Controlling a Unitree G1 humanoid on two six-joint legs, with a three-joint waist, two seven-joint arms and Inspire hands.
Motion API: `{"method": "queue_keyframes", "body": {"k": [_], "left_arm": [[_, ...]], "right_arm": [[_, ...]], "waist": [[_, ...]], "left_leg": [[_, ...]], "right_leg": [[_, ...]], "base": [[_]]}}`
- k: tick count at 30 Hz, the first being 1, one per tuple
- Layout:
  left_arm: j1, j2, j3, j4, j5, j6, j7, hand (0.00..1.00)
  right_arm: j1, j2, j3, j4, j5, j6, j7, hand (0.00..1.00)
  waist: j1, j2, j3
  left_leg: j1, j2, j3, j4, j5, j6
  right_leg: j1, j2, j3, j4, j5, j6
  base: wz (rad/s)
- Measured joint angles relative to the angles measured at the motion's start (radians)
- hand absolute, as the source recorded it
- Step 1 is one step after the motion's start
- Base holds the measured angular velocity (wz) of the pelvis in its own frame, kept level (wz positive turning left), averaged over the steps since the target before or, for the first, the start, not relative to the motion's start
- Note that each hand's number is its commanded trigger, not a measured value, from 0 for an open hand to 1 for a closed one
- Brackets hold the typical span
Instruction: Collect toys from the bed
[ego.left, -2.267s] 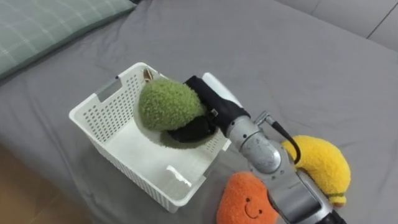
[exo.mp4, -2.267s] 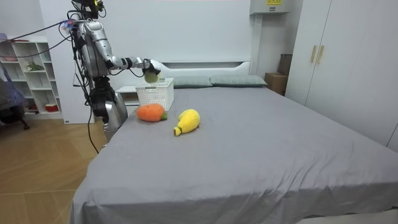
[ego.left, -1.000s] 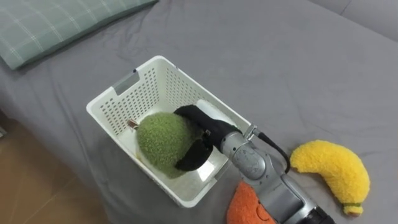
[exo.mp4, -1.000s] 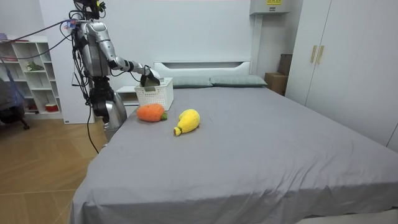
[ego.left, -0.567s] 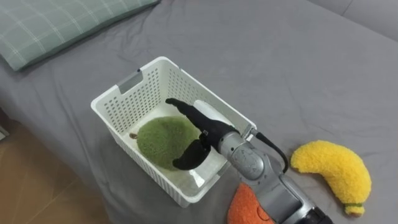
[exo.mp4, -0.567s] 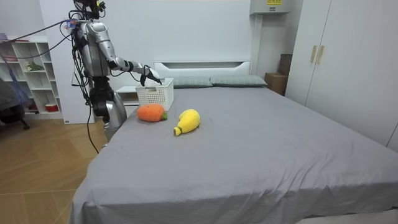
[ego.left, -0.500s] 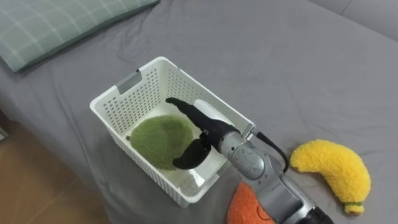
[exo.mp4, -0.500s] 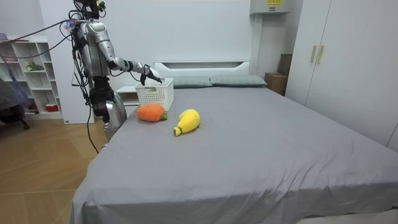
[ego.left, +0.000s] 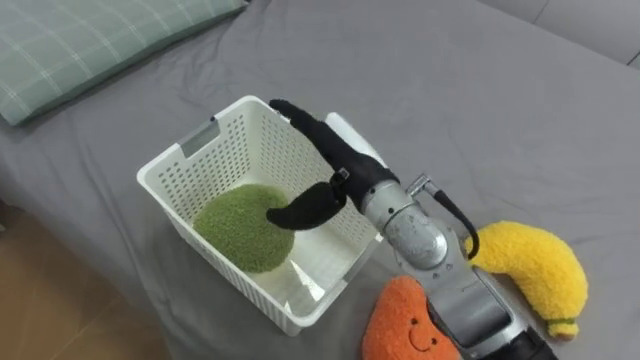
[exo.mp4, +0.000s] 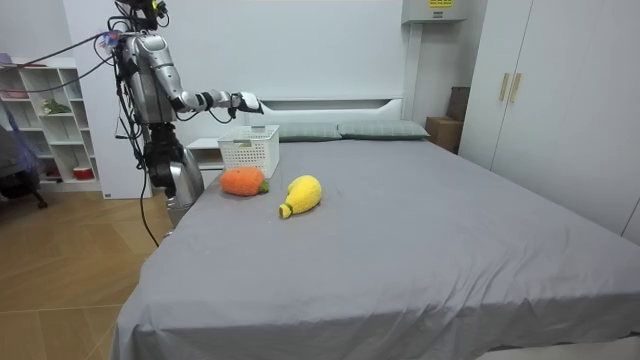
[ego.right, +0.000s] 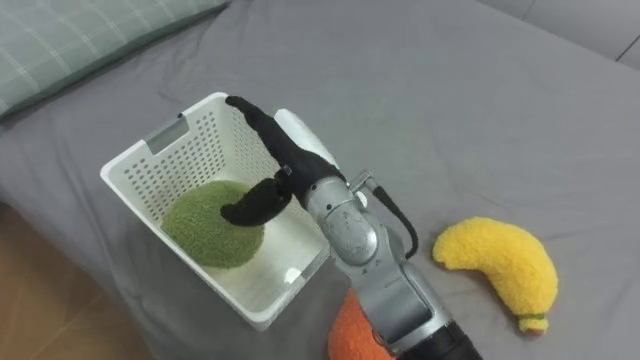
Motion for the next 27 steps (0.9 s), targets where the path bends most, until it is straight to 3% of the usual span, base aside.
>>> {"method": "queue_keyframes", "body": {"k": [2, 5, 8, 21, 27], "left_arm": [[0.001, -0.007, 0.025, 0.0, 0.0, -0.001, -0.002, 0.0], [0.009, -0.01, 0.053, 0.0, -0.001, -0.008, -0.003, 0.0], [0.022, -0.019, 0.08, 0.0, 0.005, -0.009, -0.003, 0.0], [0.059, -0.019, 0.11, 0.001, 0.006, -0.013, 0.003, 0.0], [0.073, -0.019, 0.111, -0.002, 0.006, -0.014, -0.001, 0.0]], "right_arm": [[0.0, -0.001, -0.029, -0.016, 0.027, -0.012, -0.017, 0.0], [0.001, -0.004, -0.075, -0.02, 0.049, -0.033, -0.063, 0.0], [0.006, -0.012, -0.114, -0.02, 0.04, -0.047, -0.089, 0.0], [0.124, -0.064, -0.26, -0.001, 0.032, -0.048, -0.233, 0.0], [0.136, -0.082, -0.289, -0.001, 0.032, -0.048, -0.248, 0.0]], "waist": [[-0.003, 0.006, -0.0034], [-0.016, 0.017, -0.0166], [-0.034, 0.027, -0.0209], [-0.132, 0.031, -0.0162], [-0.14, 0.022, -0.0101]], "left_leg": [[0.003, 0.0, 0.003, -0.002, 0.001, 0.002], [0.014, 0.0, 0.011, -0.014, 0.006, 0.005], [0.032, 0.001, 0.027, -0.031, 0.01, 0.009], [0.059, 0.003, 0.055, -0.044, 0.009, 0.013], [0.061, 0.007, 0.071, -0.047, 0.008, 0.014]], "right_leg": [[0.001, 0.0, 0.002, 0.0, 0.001, 0.002], [0.006, -0.002, 0.007, 0.001, 0.002, 0.004], [0.014, -0.003, 0.025, 0.0, 0.004, 0.007], [0.025, -0.008, 0.054, 0.003, 0.006, 0.01], [0.021, 0.0, 0.077, 0.003, 0.006, 0.01]], "base": [[-0.05], [-0.07], [-0.15], [-0.07], [-0.08]]}}
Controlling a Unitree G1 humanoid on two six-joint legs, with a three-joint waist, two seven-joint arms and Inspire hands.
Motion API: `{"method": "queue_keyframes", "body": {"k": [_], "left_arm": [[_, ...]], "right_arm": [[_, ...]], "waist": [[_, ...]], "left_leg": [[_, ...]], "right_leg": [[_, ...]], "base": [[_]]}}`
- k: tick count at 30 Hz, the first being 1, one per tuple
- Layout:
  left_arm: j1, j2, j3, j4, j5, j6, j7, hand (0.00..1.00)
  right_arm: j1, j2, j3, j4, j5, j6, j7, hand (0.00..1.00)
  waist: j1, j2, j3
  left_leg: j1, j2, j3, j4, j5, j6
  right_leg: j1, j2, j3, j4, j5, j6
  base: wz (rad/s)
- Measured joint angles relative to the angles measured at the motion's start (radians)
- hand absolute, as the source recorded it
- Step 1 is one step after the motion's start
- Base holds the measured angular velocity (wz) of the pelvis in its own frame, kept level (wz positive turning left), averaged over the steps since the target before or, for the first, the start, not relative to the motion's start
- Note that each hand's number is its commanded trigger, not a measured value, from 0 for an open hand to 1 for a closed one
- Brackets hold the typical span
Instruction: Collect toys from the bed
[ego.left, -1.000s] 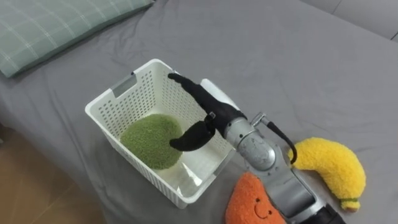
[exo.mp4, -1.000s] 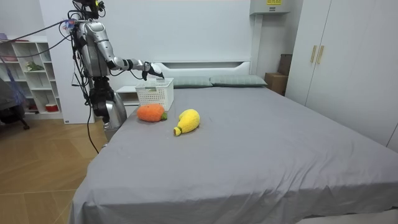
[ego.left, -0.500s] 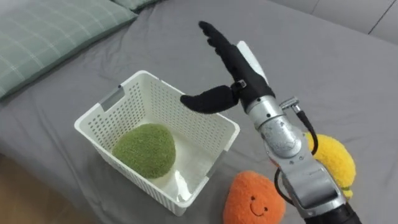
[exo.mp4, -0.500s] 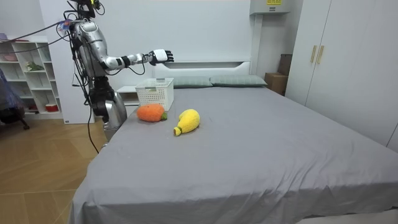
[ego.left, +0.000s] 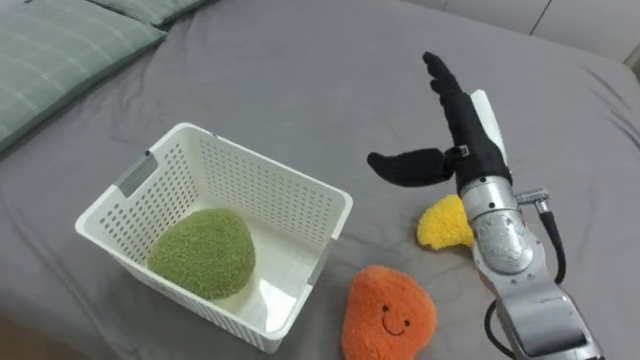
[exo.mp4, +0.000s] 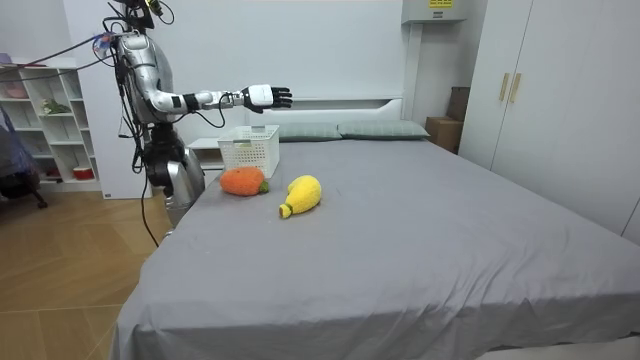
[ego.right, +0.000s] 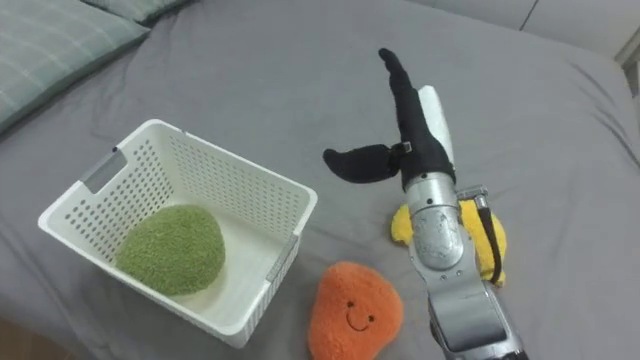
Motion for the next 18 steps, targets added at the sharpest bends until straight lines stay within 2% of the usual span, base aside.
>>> {"method": "queue_keyframes", "body": {"k": [5, 7, 12, 14, 16, 18], "left_arm": [[0.032, 0.0, 0.001, 0.0, 0.005, -0.004, 0.0, 0.0], [0.055, 0.0, 0.001, 0.0, 0.006, -0.004, 0.0, 0.0], [0.078, 0.001, 0.001, 0.001, 0.005, 0.003, 0.001, 0.0], [0.079, 0.0, 0.009, 0.003, 0.005, 0.004, 0.001, 0.0], [0.078, 0.001, 0.031, 0.002, 0.005, 0.005, 0.002, 0.0], [0.077, 0.002, 0.04, 0.001, 0.006, 0.006, 0.003, 0.0]], "right_arm": [[0.01, -0.003, -0.048, 0.002, 0.015, -0.006, -0.017, 0.0], [0.023, -0.032, -0.063, 0.043, 0.015, -0.024, -0.03, 0.0], [0.026, -0.036, -0.116, 0.135, 0.014, -0.018, -0.049, 0.0], [0.026, -0.037, -0.126, 0.154, 0.013, -0.018, -0.054, 0.0], [0.023, -0.042, -0.129, 0.189, 0.016, -0.018, -0.063, 0.0], [0.012, -0.06, -0.13, 0.256, 0.027, -0.018, -0.072, 0.0]], "waist": [[-0.018, 0.0, 0.0003], [-0.025, -0.001, -0.0008], [-0.034, -0.001, -0.0014], [-0.035, -0.006, -0.0042], [-0.035, -0.016, -0.0111], [-0.026, -0.025, -0.0135]], "left_leg": [[0.0, 0.0, -0.001, 0.001, -0.003, 0.004], [0.001, -0.002, -0.001, 0.001, -0.004, 0.007], [0.0, -0.003, 0.001, 0.002, -0.005, 0.009], [-0.001, -0.003, 0.001, 0.002, -0.005, 0.008], [-0.001, -0.002, 0.0, 0.002, -0.005, 0.008], [-0.002, -0.002, -0.001, 0.004, -0.005, 0.008]], "right_leg": [[0.0, 0.0, 0.001, 0.0, 0.002, 0.004], [0.002, -0.003, -0.003, 0.0, 0.003, 0.006], [0.0, -0.004, 0.0, 0.0, 0.004, 0.008], [-0.001, -0.004, -0.001, 0.0, 0.004, 0.008], [-0.001, -0.008, -0.006, 0.0, 0.004, 0.008], [0.002, -0.009, -0.012, 0.0, 0.004, 0.008]], "base": [[0.0], [0.0], [0.0], [0.0], [0.0], [0.04]]}}
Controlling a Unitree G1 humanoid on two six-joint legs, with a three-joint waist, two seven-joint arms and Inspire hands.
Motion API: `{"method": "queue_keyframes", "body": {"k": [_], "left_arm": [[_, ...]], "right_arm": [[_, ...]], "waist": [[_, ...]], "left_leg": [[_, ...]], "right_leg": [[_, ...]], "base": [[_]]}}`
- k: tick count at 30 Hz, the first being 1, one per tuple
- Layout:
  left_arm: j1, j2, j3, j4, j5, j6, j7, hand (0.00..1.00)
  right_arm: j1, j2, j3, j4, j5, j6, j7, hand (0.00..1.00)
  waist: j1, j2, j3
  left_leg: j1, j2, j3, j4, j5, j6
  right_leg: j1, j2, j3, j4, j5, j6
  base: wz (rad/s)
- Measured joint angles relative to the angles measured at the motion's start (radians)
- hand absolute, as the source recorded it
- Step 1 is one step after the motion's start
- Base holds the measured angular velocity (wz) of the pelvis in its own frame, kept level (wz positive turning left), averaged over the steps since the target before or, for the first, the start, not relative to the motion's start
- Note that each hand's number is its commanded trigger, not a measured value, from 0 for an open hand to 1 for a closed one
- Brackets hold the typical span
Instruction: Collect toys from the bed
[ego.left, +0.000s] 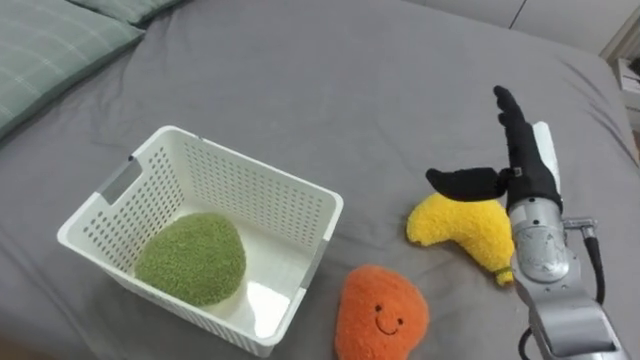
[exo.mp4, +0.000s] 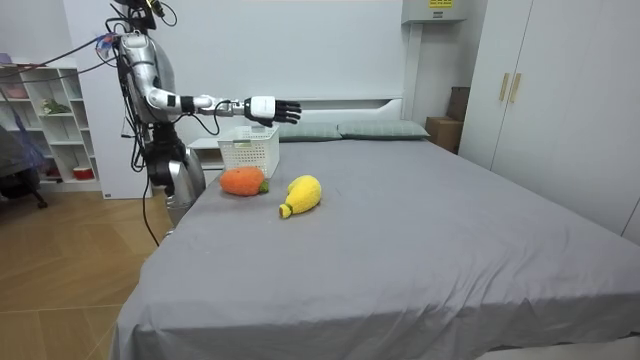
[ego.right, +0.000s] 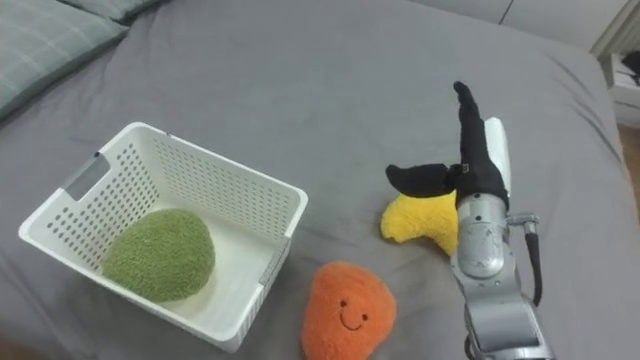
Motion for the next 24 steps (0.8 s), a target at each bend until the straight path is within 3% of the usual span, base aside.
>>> {"method": "queue_keyframes", "body": {"k": [4, 6, 9, 13, 24], "left_arm": [[-0.007, 0.024, 0.002, -0.001, -0.003, 0.003, -0.009, 0.0], [-0.01, 0.046, -0.002, -0.001, -0.003, 0.009, -0.02, 0.0], [-0.013, 0.062, -0.002, 0.0, -0.007, 0.009, -0.022, 0.0], [-0.03, 0.065, -0.002, 0.0, -0.034, 0.008, -0.021, 0.0], [-0.079, 0.071, -0.022, 0.006, -0.074, -0.008, -0.019, 0.0]], "right_arm": [[-0.028, -0.03, 0.0, 0.116, 0.009, 0.001, -0.015, 0.0], [-0.059, -0.05, 0.002, 0.191, 0.013, 0.007, -0.015, 0.0], [-0.119, -0.076, 0.005, 0.275, 0.013, 0.01, -0.015, 0.0], [-0.187, -0.111, 0.006, 0.381, 0.011, 0.009, -0.019, 0.0], [-0.31, -0.158, 0.012, 0.669, 0.008, -0.002, -0.023, 0.0]], "waist": [[0.001, -0.015, 0.0062], [0.007, -0.025, 0.0034], [0.008, -0.034, 0.0071], [0.007, -0.035, 0.0098], [0.016, -0.032, 0.0174]], "left_leg": [[-0.026, -0.005, -0.017, 0.021, -0.001, 0.001], [-0.047, -0.006, -0.02, 0.029, -0.001, 0.001], [-0.087, -0.006, -0.024, 0.044, 0.0, 0.001], [-0.141, -0.006, -0.03, 0.067, 0.003, 0.001], [-0.209, -0.009, -0.05, 0.076, 0.003, 0.001]], "right_leg": [[-0.01, 0.0, -0.017, 0.0, 0.0, 0.001], [-0.029, 0.0, -0.017, 0.003, 0.0, 0.001], [-0.062, 0.004, -0.018, 0.007, 0.002, -0.001], [-0.112, 0.001, -0.039, 0.019, 0.004, -0.002], [-0.17, 0.001, -0.064, 0.017, 0.006, -0.002]], "base": [[0.15], [0.04], [0.04], [0.07], [0.06]]}}
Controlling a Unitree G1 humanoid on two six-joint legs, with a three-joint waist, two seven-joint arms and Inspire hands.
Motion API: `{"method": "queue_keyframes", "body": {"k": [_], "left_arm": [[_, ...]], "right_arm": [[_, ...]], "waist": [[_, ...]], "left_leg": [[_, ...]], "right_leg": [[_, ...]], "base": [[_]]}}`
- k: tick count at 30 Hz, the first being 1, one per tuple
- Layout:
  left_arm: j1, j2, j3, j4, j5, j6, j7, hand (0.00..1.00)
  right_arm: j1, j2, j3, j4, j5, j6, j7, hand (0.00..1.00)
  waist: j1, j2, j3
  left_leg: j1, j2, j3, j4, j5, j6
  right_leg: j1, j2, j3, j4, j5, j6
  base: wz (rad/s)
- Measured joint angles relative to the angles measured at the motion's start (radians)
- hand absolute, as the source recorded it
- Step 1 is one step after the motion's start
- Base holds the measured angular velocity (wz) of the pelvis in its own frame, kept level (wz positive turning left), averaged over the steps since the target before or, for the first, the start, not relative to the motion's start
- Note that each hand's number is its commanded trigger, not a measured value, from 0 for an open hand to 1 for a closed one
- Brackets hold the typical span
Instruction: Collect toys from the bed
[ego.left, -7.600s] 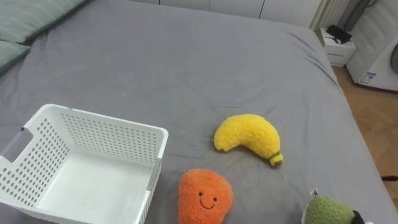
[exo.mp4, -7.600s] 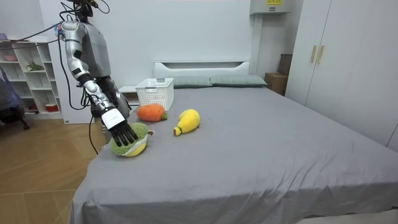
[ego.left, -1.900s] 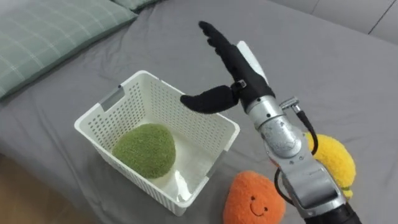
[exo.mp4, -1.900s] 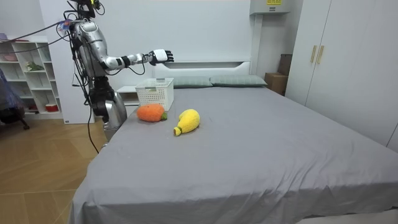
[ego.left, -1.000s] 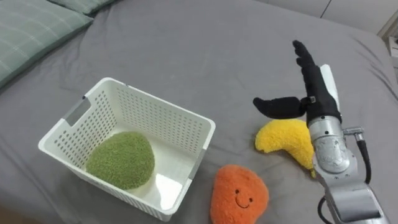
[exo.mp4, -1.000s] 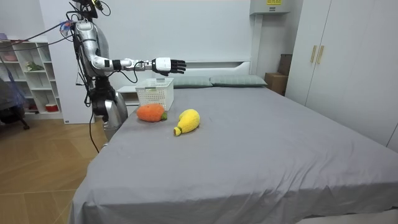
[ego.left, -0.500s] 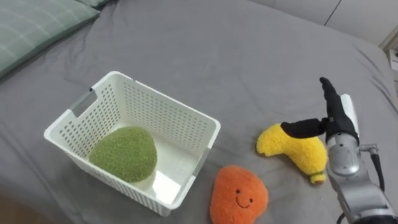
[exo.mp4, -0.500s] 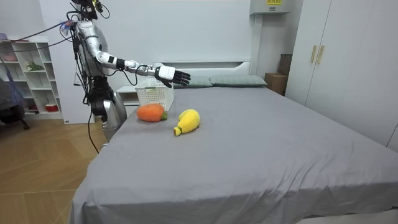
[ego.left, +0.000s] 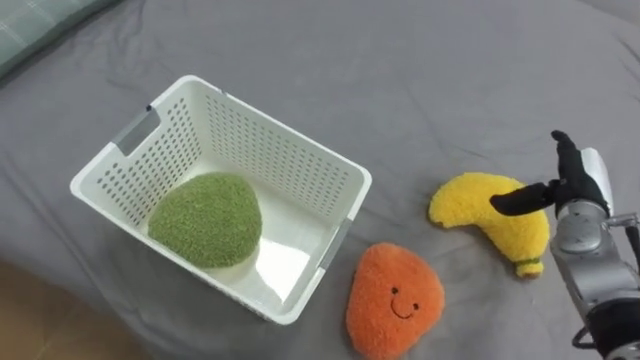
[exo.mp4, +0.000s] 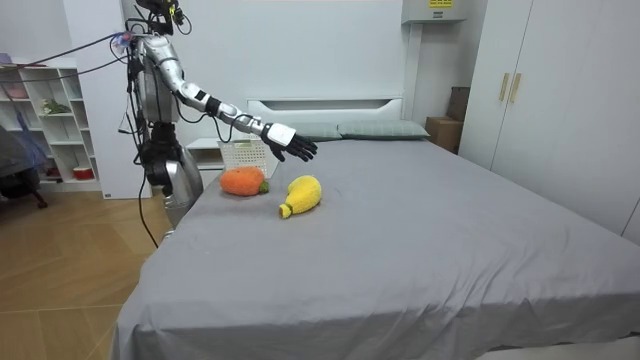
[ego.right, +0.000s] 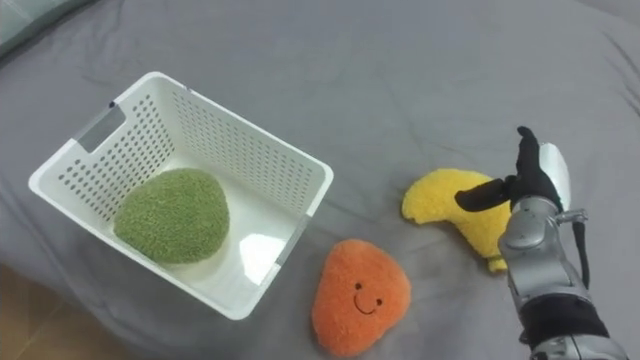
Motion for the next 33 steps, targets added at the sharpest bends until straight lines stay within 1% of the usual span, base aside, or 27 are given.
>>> {"method": "queue_keyframes", "body": {"k": [2, 3, 4, 8, 9, 11, 14, 17, 19, 21, 23, 24, 26, 30, 31, 32, 33], "left_arm": [[-0.006, 0.002, -0.009, 0.003, 0.0, -0.003, 0.0, 0.0], [-0.011, 0.007, -0.025, 0.003, -0.001, -0.007, 0.0, 0.0], [-0.016, 0.011, -0.037, 0.004, -0.002, -0.012, -0.001, 0.0], [-0.039, 0.013, -0.042, 0.005, -0.044, -0.022, -0.001, 0.0], [-0.051, 0.018, -0.058, 0.005, -0.062, -0.023, -0.001, 0.0], [-0.066, 0.022, -0.08, 0.006, -0.079, -0.024, -0.001, 0.0], [-0.083, 0.024, -0.103, 0.011, -0.101, -0.04, -0.001, 0.0], [-0.092, 0.024, -0.109, 0.028, -0.108, -0.049, -0.001, 0.0], [-0.096, 0.024, -0.109, 0.038, -0.112, -0.048, -0.001, 0.0], [-0.101, 0.024, -0.119, 0.041, -0.118, -0.049, -0.001, 0.0], [-0.109, 0.024, -0.121, 0.043, -0.118, -0.049, -0.001, 0.0], [-0.113, 0.024, -0.127, 0.044, -0.122, -0.05, -0.001, 0.0], [-0.123, 0.024, -0.137, 0.056, -0.13, -0.052, -0.001, 0.0], [-0.127, 0.024, -0.144, 0.069, -0.138, -0.054, 0.0, 0.0], [-0.127, 0.024, -0.147, 0.07, -0.148, -0.053, 0.001, 0.0], [-0.127, 0.024, -0.149, 0.07, -0.158, -0.053, 0.001, 0.0], [-0.128, 0.024, -0.158, 0.071, -0.169, -0.053, 0.001, 0.0]], "right_arm": [[-0.021, -0.012, 0.008, 0.045, -0.023, -0.003, -0.01, 0.0], [-0.025, -0.024, 0.018, 0.069, -0.025, -0.01, -0.015, 0.0], [-0.029, -0.034, 0.04, 0.096, -0.024, -0.018, -0.016, 0.0], [-0.068, -0.043, 0.064, 0.168, -0.025, -0.027, -0.015, 0.0], [-0.077, -0.047, 0.078, 0.184, -0.025, -0.033, -0.015, 0.0], [-0.084, -0.048, 0.094, 0.213, -0.033, -0.04, -0.011, 0.0], [-0.086, -0.05, 0.118, 0.229, -0.033, -0.04, 0.009, 0.0], [-0.088, -0.05, 0.118, 0.257, -0.033, -0.039, 0.034, 0.0], [-0.089, -0.05, 0.118, 0.257, -0.033, -0.039, 0.04, 0.0], [-0.089, -0.052, 0.118, 0.257, -0.033, -0.04, 0.049, 0.0], [-0.089, -0.052, 0.123, 0.258, -0.033, -0.04, 0.061, 0.0], [-0.089, -0.052, 0.126, 0.261, -0.034, -0.041, 0.066, 0.0], [-0.089, -0.052, 0.126, 0.268, -0.034, -0.041, 0.069, 0.0], [-0.09, -0.053, 0.125, 0.283, -0.066, -0.043, 0.071, 0.0], [-0.092, -0.053, 0.125, 0.283, -0.071, -0.043, 0.071, 0.54], [-0.093, -0.053, 0.126, 0.283, -0.071, -0.043, 0.071, 0.93], [-0.095, -0.054, 0.126, 0.286, -0.071, -0.043, 0.071, 1.0]], "waist": [[0.006, 0.0, 0.0006], [0.016, -0.001, 0.0044], [0.022, -0.003, 0.0057], [0.029, -0.005, 0.0083], [0.033, -0.007, 0.0109], [0.04, -0.008, 0.0112], [0.044, -0.008, 0.0118], [0.046, -0.004, 0.0151], [0.046, 0.002, 0.0192], [0.046, 0.011, 0.0252], [0.047, 0.016, 0.0264], [0.046, 0.022, 0.0263], [0.046, 0.028, 0.024], [0.045, 0.034, 0.0207], [0.045, 0.037, 0.0202], [0.045, 0.038, 0.0199], [0.045, 0.041, 0.0201]], "left_leg": [[-0.009, 0.001, 0.001, 0.0, 0.0, 0.0], [-0.01, 0.001, 0.002, -0.001, 0.0, -0.001], [-0.01, 0.002, 0.001, -0.002, 0.0, -0.001], [-0.028, 0.003, 0.002, -0.009, 0.002, -0.002], [-0.038, 0.003, 0.004, -0.009, 0.004, -0.003], [-0.048, 0.003, 0.006, -0.009, 0.004, -0.003], [-0.067, 0.002, 0.007, -0.007, 0.004, -0.002], [-0.075, 0.002, 0.005, -0.001, 0.004, -0.002], [-0.077, 0.001, 0.005, -0.001, 0.004, -0.002], [-0.084, 0.001, 0.005, -0.001, 0.004, -0.002], [-0.092, 0.001, 0.005, 0.0, 0.004, -0.002], [-0.095, 0.001, 0.005, 0.0, 0.004, -0.002], [-0.1, 0.001, 0.005, 0.0, 0.004, -0.002], [-0.104, 0.002, 0.005, 0.001, 0.004, -0.002], [-0.106, 0.001, 0.003, 0.001, 0.004, -0.002], [-0.108, 0.001, 0.002, 0.002, 0.004, -0.002], [-0.111, 0.0, -0.001, 0.004, 0.005, -0.002]], "right_leg": [[-0.01, 0.0, 0.0, 0.0, 0.0, 0.0], [-0.012, 0.0, 0.0, -0.002, 0.0, 0.0], [-0.013, -0.002, -0.001, -0.002, 0.0, 0.0], [-0.036, -0.005, -0.007, -0.001, 0.0, 0.0], [-0.047, -0.005, -0.006, -0.001, 0.0, 0.0], [-0.058, -0.006, -0.004, 0.0, 0.0, 0.0], [-0.077, -0.007, -0.004, 0.001, 0.0, 0.0], [-0.082, -0.007, -0.004, 0.002, 0.0, 0.0], [-0.084, -0.007, -0.004, 0.002, 0.0, 0.0], [-0.09, -0.007, -0.004, 0.002, 0.0, 0.0], [-0.098, -0.007, -0.006, 0.002, 0.0, 0.0], [-0.101, -0.007, -0.007, 0.002, 0.0, 0.0], [-0.105, -0.007, -0.007, 0.002, 0.0, 0.0], [-0.11, -0.007, -0.009, 0.004, 0.0, 0.0], [-0.111, -0.007, -0.01, 0.004, 0.0, 0.0], [-0.112, -0.007, -0.011, 0.004, 0.0, 0.0], [-0.113, -0.007, -0.014, 0.004, 0.0, 0.0]], "base": [[0.0], [0.0], [0.0], [0.0], [-0.06], [-0.04], [0.0], [0.03], [0.0], [0.0], [0.0], [0.0], [0.0], [0.0], [0.0], [0.05], [0.09]]}}
